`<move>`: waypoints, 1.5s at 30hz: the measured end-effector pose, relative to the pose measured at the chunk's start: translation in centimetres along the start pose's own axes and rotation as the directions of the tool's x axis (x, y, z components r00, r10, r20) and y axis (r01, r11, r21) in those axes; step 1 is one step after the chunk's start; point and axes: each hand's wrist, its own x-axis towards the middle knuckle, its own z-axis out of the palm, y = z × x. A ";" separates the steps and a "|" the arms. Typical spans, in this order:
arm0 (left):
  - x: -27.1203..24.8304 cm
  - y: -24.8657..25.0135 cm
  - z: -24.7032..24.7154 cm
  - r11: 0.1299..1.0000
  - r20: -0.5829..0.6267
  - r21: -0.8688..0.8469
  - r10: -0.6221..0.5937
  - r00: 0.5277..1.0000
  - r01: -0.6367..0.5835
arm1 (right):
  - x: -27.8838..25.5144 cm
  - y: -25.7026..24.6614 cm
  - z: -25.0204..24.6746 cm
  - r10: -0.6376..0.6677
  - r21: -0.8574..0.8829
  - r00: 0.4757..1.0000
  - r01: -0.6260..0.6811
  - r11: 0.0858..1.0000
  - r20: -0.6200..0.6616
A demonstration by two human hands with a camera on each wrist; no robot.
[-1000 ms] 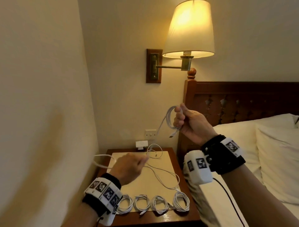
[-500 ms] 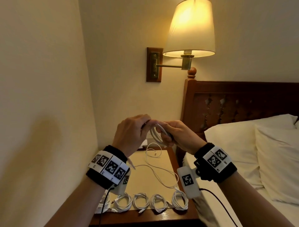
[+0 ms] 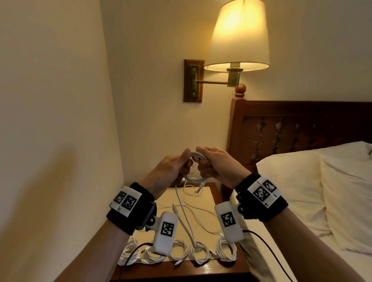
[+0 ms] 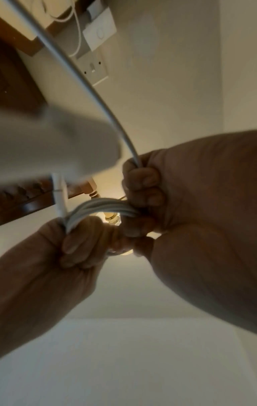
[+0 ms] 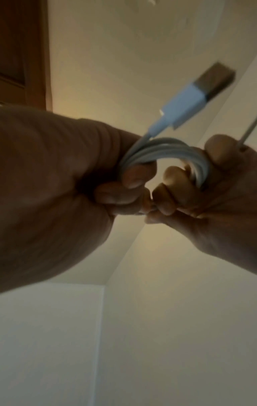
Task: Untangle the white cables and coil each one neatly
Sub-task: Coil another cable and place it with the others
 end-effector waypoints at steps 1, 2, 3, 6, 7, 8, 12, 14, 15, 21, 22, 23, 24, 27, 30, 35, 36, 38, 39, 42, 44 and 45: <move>0.1 -0.1 0.1 1.000 -0.028 0.022 0.016 0.999 -0.015 | 0.1 0.1 0.2 0.004 0.014 1.000 -0.003 1.000 -0.016; 0.1 -0.1 0.3 0.998 -0.062 0.049 0.039 0.997 -0.036 | 0.2 0.3 0.4 0.001 0.027 0.999 0.000 1.000 -0.034; 0.2 -0.2 0.4 0.995 -0.102 0.080 0.059 0.993 -0.051 | 0.3 0.5 0.7 -0.014 0.030 0.998 0.015 0.999 -0.055; 0.5 -0.2 0.6 0.992 -0.231 0.117 0.082 0.970 -0.056 | 0.5 1.1 1.2 -0.151 -0.148 0.973 0.126 0.981 -0.172; 0.6 -0.1 0.5 0.993 -0.269 0.105 0.083 0.959 -0.056 | 0.5 1.4 1.0 -0.210 -0.254 0.955 0.154 0.955 -0.209; 0.6 -0.1 0.3 0.994 -0.300 0.096 0.086 0.950 -0.059 | 0.4 1.7 0.7 -0.260 -0.349 0.936 0.168 0.922 -0.237; 0.8 -0.2 -0.8 0.990 -0.373 0.123 0.110 0.921 -0.069 | -0.5 2.5 -0.5 -0.271 -0.515 0.928 0.106 0.850 -0.255; 0.9 -0.3 -0.9 0.989 -0.386 0.134 0.111 0.916 -0.064 | -0.8 2.4 -0.4 -0.199 -0.433 0.947 0.073 0.898 -0.253; 1.0 -0.3 -0.8 0.989 -0.387 0.133 0.105 0.916 -0.057 | -0.8 2.2 -0.2 -0.167 -0.366 0.948 0.059 0.929 -0.272; 1.0 -0.4 -0.3 0.990 -0.371 0.136 0.090 0.924 -0.042 | -0.9 1.8 0.0 -0.086 -0.185 0.954 0.032 0.982 -0.289; 1.0 -0.5 -0.3 0.988 -0.378 0.150 0.097 0.921 -0.043 | -1.0 1.7 0.0 -0.093 -0.188 0.950 0.038 0.981 -0.298; 1.1 -0.6 -0.3 0.984 -0.385 0.171 0.110 0.916 -0.047 | -1.0 1.6 -0.1 -0.103 -0.190 0.941 0.042 0.981 -0.322; 1.1 -0.8 -0.3 0.978 -0.392 0.201 0.131 0.910 -0.054 | -0.9 1.5 -0.2 -0.109 -0.176 0.929 0.048 0.983 -0.354; 1.3 -1.5 0.1 0.964 -0.397 0.259 0.165 0.903 -0.063 | -0.7 1.0 0.3 -0.070 0.004 0.917 0.078 0.997 -0.393; 1.5 -1.8 0.7 0.970 -0.398 0.237 0.144 0.906 -0.050 | -0.7 1.4 1.5 -0.072 0.153 0.929 0.136 0.979 -0.363; 1.5 -1.1 1.0 0.992 -0.404 0.118 0.087 0.911 -0.043 | 0.0 4.6 1.9 -0.586 -0.686 0.702 0.191 0.702 -0.405; 1.4 -0.9 1.0 0.994 -0.394 0.099 0.075 0.916 -0.039 | 0.1 5.0 1.9 -0.667 -0.791 0.660 0.177 0.585 -0.345; 1.2 -0.8 1.1 0.997 -0.376 0.073 0.055 0.925 -0.030 | 0.2 5.3 1.8 -0.735 -0.853 0.615 0.187 0.488 -0.285; 1.1 -0.7 1.2 0.998 -0.369 0.060 0.048 0.928 -0.027 | 0.4 5.2 1.6 -0.746 -0.855 0.601 0.190 0.482 -0.287; 0.8 -0.3 1.1 0.999 -0.356 0.037 0.047 0.933 -0.037 | 0.9 4.7 1.2 -0.754 -0.821 0.567 0.222 0.526 -0.331; 0.9 0.0 1.1 0.998 -0.351 0.039 0.056 0.935 -0.045 | 1.1 4.2 1.2 -0.718 -0.726 0.593 0.301 0.618 -0.365; 1.0 0.1 1.0 0.998 -0.348 0.043 0.060 0.936 -0.049 | 1.0 4.0 1.3 -0.676 -0.647 0.643 0.349 0.678 -0.362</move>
